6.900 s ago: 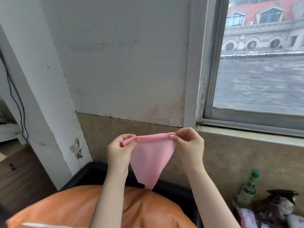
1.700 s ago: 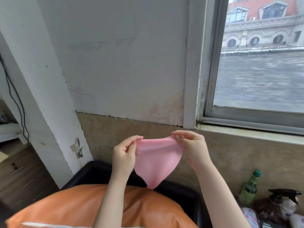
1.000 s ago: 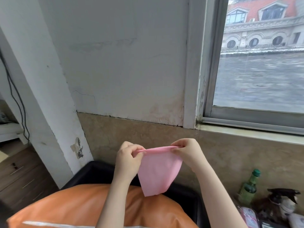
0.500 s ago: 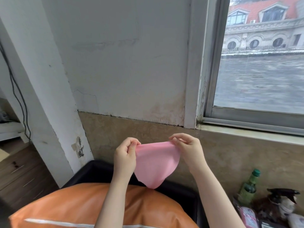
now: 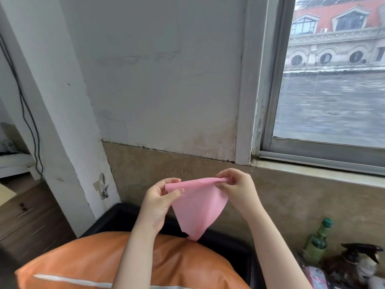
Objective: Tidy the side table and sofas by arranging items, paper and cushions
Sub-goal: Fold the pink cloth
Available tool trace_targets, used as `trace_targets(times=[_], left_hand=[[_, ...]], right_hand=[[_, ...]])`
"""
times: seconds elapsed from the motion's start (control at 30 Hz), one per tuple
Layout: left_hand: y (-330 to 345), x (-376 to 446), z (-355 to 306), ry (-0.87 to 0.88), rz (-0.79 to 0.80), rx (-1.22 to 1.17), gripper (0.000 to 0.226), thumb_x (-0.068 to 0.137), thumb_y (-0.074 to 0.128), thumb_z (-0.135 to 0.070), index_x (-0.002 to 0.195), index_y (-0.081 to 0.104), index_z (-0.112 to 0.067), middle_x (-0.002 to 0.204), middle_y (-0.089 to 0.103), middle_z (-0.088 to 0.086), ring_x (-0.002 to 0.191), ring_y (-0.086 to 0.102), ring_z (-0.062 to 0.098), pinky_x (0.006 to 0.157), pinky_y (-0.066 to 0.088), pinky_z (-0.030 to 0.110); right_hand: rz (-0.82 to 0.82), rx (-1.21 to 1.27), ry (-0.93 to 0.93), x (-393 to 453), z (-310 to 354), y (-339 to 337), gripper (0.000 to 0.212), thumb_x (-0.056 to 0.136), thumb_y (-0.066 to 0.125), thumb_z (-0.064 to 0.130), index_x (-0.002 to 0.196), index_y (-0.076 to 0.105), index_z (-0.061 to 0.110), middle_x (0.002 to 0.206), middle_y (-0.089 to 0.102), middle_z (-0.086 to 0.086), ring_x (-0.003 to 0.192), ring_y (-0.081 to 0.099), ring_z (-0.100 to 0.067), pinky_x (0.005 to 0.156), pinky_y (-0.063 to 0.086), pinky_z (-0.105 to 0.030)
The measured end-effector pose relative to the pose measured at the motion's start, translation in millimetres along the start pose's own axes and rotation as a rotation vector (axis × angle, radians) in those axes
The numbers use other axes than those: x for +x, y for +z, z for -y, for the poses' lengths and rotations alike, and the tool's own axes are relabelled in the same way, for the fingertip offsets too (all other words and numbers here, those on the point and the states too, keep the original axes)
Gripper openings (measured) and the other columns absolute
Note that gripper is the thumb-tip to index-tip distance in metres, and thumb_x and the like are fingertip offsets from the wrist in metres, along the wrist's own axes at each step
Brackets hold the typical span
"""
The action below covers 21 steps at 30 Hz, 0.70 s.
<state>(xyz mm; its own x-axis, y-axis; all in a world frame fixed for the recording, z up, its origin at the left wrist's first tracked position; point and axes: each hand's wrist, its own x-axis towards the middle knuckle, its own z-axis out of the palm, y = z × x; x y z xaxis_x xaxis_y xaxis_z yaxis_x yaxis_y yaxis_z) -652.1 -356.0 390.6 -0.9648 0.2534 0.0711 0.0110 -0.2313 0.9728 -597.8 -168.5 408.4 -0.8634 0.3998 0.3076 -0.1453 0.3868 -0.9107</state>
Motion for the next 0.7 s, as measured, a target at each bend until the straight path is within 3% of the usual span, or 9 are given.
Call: trace_targets(times=[0.1,0.17,0.27,0.33,0.43,0.5,0.6,0.7], left_hand=[[3,0,-2,0.098,-0.115,0.133,0.013,0.074,0.076,-0.005,0.079,0.069,-0.015,0.068,0.068,-0.007,0.075,0.059,0.014,0.071,0.047,0.027],[2,2,-1,0.170,-0.178,0.253,0.017,0.085,0.066,-0.006,0.074,0.070,-0.018,0.067,0.068,-0.009,0.074,0.059,0.010,0.070,0.046,0.025],[3,3,-1,0.277,-0.253,0.383,0.025,0.088,0.063,-0.006,0.069,0.065,-0.022,0.083,0.062,-0.009,0.081,0.056,0.008,0.073,0.042,0.018],[7,2,-3,0.319,-0.286,0.413,0.028,0.089,0.061,-0.008,0.068,0.064,-0.026,0.085,0.061,-0.011,0.081,0.056,0.004,0.071,0.040,0.013],[13,-2,-3,0.373,-0.277,0.418,0.027,0.094,0.053,-0.008,0.084,0.065,-0.029,0.083,0.068,-0.011,0.077,0.060,-0.005,0.069,0.042,0.008],[14,-2,-3,0.402,-0.259,0.445,0.028,0.095,0.051,-0.007,0.092,0.064,-0.031,0.087,0.069,-0.010,0.080,0.060,-0.005,0.071,0.042,0.008],[11,-3,-6,0.358,-0.135,0.477,0.024,0.090,0.060,-0.009,0.083,0.067,-0.031,0.082,0.071,-0.014,0.080,0.061,-0.006,0.070,0.042,0.006],[8,-5,-8,0.283,-0.052,0.573,0.025,0.077,0.076,-0.010,0.080,0.066,-0.034,0.081,0.069,-0.013,0.074,0.058,0.000,0.065,0.044,0.010]], right_hand=[[-0.004,-0.040,-0.025,0,-2,2,0.031,0.074,0.069,0.001,0.063,0.061,0.028,0.080,0.062,0.007,0.076,0.054,-0.005,0.064,0.039,-0.013],[-0.004,-0.039,-0.039,0,-2,1,0.031,0.074,0.070,0.001,0.061,0.061,0.028,0.084,0.062,0.007,0.080,0.055,-0.007,0.067,0.040,-0.016],[0.008,-0.020,-0.036,-1,-1,-1,0.030,0.075,0.070,0.003,0.062,0.063,0.029,0.069,0.063,0.012,0.068,0.054,0.000,0.059,0.039,-0.010],[-0.019,0.029,-0.025,-1,-2,0,0.029,0.079,0.067,0.005,0.065,0.064,0.030,0.065,0.063,0.009,0.065,0.054,-0.003,0.059,0.040,-0.014],[-0.039,0.101,-0.002,-2,-2,3,0.028,0.083,0.063,0.004,0.070,0.067,0.029,0.063,0.060,-0.001,0.063,0.050,-0.011,0.059,0.038,-0.022],[-0.062,0.139,-0.001,-2,-2,4,0.031,0.083,0.061,0.002,0.067,0.069,0.028,0.064,0.064,0.004,0.067,0.053,-0.009,0.060,0.039,-0.016],[-0.105,0.221,0.024,-2,1,2,0.032,0.083,0.062,0.001,0.064,0.070,0.026,0.063,0.067,0.017,0.069,0.057,0.000,0.061,0.041,-0.006],[-0.075,0.245,0.039,-1,2,-3,0.023,0.079,0.070,0.002,0.070,0.071,0.023,0.072,0.068,0.015,0.072,0.059,0.004,0.062,0.041,-0.003]])
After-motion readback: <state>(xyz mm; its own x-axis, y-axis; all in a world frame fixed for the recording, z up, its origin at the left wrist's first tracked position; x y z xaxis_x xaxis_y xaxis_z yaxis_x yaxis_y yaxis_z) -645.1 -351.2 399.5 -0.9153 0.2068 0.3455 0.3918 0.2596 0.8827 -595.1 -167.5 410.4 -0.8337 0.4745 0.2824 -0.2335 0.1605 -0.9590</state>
